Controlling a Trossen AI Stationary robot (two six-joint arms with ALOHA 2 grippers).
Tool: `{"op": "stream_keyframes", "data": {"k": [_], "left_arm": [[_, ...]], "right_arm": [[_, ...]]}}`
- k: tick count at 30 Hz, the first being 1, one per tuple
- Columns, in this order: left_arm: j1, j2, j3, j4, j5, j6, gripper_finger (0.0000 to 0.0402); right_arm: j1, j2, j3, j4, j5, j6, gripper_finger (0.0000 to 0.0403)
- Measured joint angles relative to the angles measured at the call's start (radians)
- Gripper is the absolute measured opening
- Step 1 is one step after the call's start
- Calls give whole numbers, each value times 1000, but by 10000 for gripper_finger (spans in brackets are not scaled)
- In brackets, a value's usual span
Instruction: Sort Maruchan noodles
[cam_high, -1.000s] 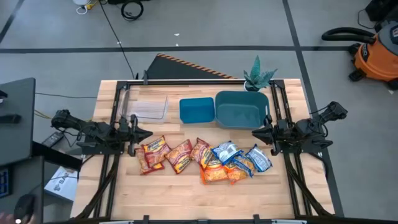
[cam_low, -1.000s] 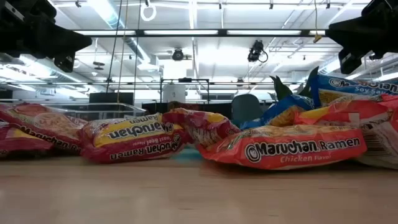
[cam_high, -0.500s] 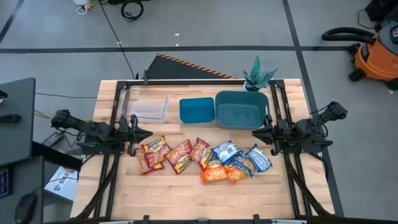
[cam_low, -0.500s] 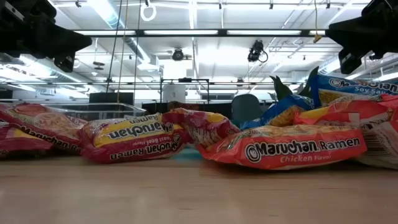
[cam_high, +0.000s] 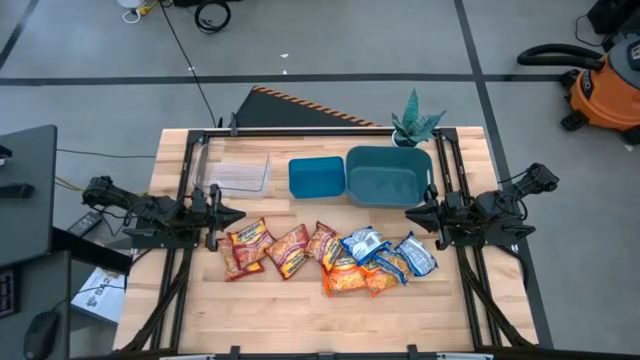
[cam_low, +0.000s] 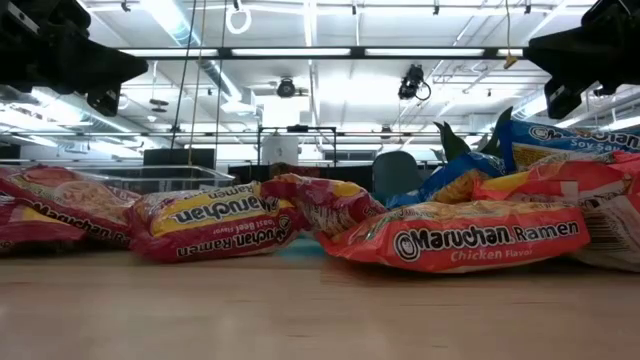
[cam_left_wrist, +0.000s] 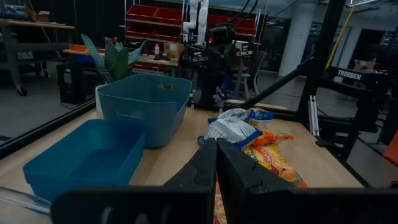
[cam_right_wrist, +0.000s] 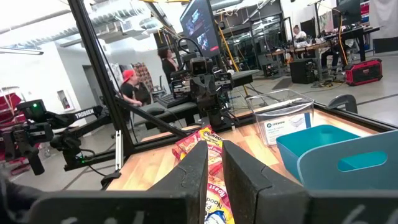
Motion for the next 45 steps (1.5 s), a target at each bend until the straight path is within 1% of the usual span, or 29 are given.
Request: {"op": "stream_keyframes", "data": {"k": [16, 24, 26, 29, 32, 34, 36, 38, 40, 42, 45], "left_arm": [[0, 0, 0, 0, 0, 0, 16], [0, 0, 0, 0, 0, 0, 16], [0, 0, 0, 0, 0, 0, 16], [0, 0, 0, 0, 0, 0, 16], [0, 0, 0, 0, 0, 0, 16], [0, 0, 0, 0, 0, 0, 16], [0, 0, 0, 0, 0, 0, 16], [0, 0, 0, 0, 0, 0, 16], [0, 0, 0, 0, 0, 0, 16], [0, 0, 0, 0, 0, 0, 16], [0, 0, 0, 0, 0, 0, 16]], "right_arm": [[0, 0, 0, 3, 9, -4, 54], [0, 0, 0, 126, 16, 0, 54], [0, 0, 0, 151, 45, -1, 54], [-6, 0, 0, 233, 162, -34, 54], [-17, 0, 0, 301, 176, -106, 54], [-23, 0, 3, 313, 186, -115, 54], [-24, 0, 34, 215, 223, -88, 54], [-24, 7, 99, 12, 270, -5, 52], [-29, 31, 162, -186, 287, 83, 48], [-35, 72, 211, -294, 274, 145, 45], [-41, 148, 263, -370, 204, 213, 43]]}}
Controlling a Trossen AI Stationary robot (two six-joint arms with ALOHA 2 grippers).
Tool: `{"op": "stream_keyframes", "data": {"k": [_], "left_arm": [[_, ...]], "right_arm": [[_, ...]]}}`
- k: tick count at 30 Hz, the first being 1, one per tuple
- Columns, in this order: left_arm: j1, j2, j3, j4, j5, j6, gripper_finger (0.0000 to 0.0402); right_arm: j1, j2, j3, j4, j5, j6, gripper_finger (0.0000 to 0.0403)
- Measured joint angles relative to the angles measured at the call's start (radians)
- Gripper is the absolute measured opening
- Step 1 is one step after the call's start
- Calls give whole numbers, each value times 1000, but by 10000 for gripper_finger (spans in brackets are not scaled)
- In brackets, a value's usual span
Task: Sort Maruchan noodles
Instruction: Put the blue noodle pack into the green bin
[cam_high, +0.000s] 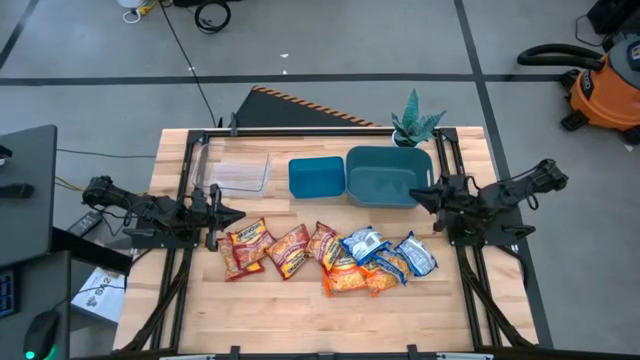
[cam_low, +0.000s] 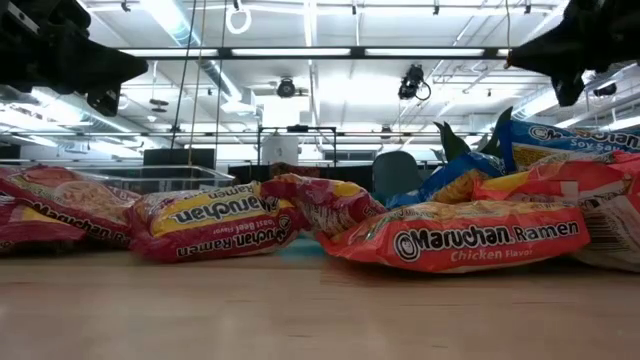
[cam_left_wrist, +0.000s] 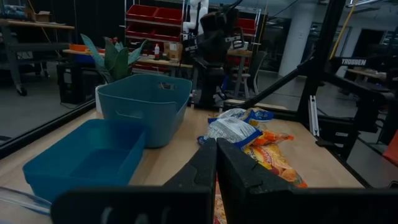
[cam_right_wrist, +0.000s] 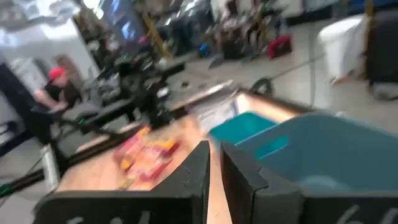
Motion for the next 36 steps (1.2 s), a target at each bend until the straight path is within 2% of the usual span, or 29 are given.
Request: {"op": "stream_keyframes", "data": {"k": [4, 7, 12, 17, 24, 29, 36], "left_arm": [[0, 0, 0, 0, 0, 0, 16], [0, 0, 0, 0, 0, 0, 16], [0, 0, 0, 0, 0, 0, 16], [0, 0, 0, 0, 0, 0, 16], [0, 0, 0, 0, 0, 0, 16], [0, 0, 0, 0, 0, 0, 16], [0, 0, 0, 0, 0, 0, 16]], "right_arm": [[0, 129, 25, -105, -145, 162, 42], [0, 234, 52, -127, -241, 218, 42], [0, 449, 141, -159, -383, 209, 42], [8, 655, 232, -160, -495, 130, 42], [44, 873, 372, -161, -571, -13, 48], [101, 1032, 505, -209, -534, -74, 68], [121, 1234, 690, -418, -477, -117, 140]]}}
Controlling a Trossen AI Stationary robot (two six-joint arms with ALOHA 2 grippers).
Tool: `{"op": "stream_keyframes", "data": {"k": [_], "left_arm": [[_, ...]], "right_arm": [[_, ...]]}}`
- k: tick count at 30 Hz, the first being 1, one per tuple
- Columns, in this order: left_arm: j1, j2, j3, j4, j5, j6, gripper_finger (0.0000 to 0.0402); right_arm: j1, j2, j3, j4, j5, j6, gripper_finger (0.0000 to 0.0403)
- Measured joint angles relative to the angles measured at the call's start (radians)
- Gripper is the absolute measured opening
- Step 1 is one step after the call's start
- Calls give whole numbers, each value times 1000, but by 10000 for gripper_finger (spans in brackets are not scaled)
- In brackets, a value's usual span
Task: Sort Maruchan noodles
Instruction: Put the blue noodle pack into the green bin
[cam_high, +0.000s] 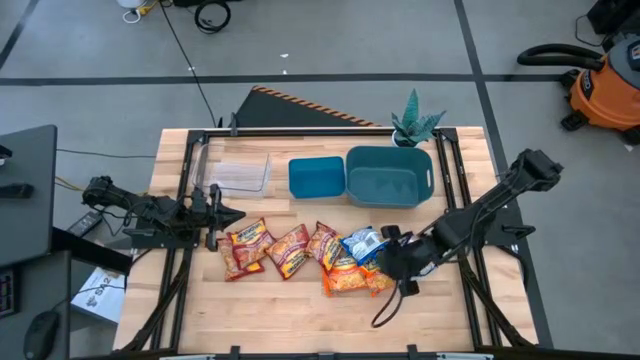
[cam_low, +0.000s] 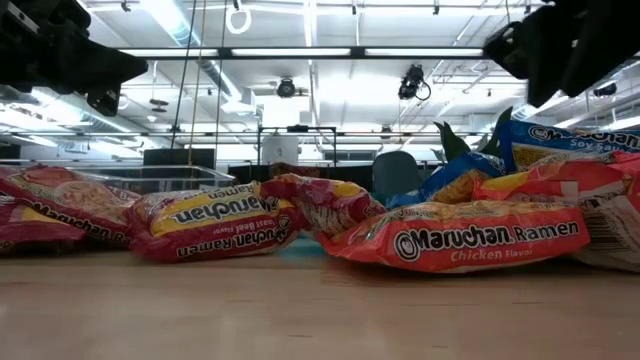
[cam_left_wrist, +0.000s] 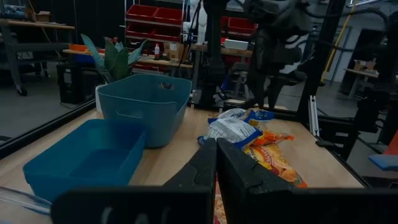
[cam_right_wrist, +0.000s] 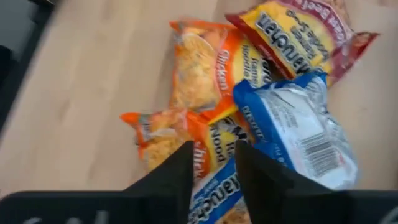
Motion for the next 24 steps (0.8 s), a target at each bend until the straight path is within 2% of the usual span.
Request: {"op": "stream_keyframes", "data": {"k": [5, 10, 16, 24], "left_arm": [[0, 0, 0, 0, 0, 0, 16], [0, 0, 0, 0, 0, 0, 16], [0, 0, 0, 0, 0, 0, 16], [0, 0, 0, 0, 0, 0, 16]], "right_arm": [[-1, 101, 132, -106, 78, -24, 197], [-8, 168, 173, -116, 123, -11, 205], [-41, 236, 173, -210, 123, 54, 170], [-53, 262, 171, -233, 135, 55, 89]]}}
